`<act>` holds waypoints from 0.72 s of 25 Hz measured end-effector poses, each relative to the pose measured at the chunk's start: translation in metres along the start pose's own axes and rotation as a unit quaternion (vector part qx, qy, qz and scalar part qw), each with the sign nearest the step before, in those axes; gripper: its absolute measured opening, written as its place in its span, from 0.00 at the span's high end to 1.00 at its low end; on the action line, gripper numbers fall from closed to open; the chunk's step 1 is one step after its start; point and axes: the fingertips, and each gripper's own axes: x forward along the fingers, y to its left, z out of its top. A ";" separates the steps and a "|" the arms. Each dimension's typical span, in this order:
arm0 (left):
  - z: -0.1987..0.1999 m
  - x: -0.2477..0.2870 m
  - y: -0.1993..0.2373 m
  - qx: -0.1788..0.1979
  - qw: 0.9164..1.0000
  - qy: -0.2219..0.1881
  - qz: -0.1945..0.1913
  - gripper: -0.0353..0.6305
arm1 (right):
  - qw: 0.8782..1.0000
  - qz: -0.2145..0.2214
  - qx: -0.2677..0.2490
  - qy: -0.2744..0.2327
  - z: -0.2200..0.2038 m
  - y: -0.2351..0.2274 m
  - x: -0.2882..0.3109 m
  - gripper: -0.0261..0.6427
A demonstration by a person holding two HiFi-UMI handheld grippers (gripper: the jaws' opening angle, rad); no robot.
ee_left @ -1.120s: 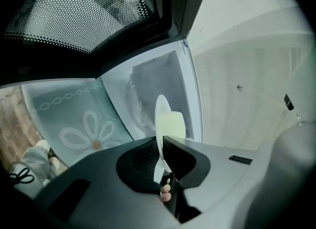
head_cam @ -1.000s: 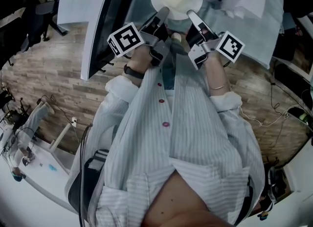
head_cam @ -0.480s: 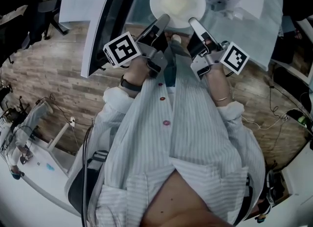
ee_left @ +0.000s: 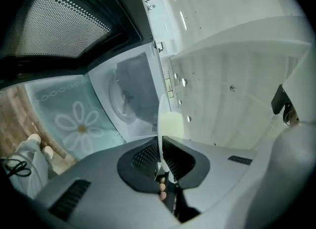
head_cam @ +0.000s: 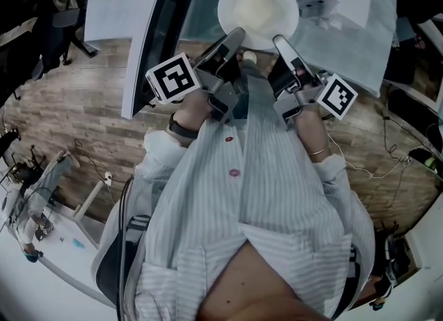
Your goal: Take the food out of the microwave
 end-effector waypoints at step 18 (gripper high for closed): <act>0.001 0.004 -0.012 0.000 1.000 0.009 -0.023 0.91 | 1.000 0.013 -0.011 -0.015 0.005 0.014 -0.004 0.90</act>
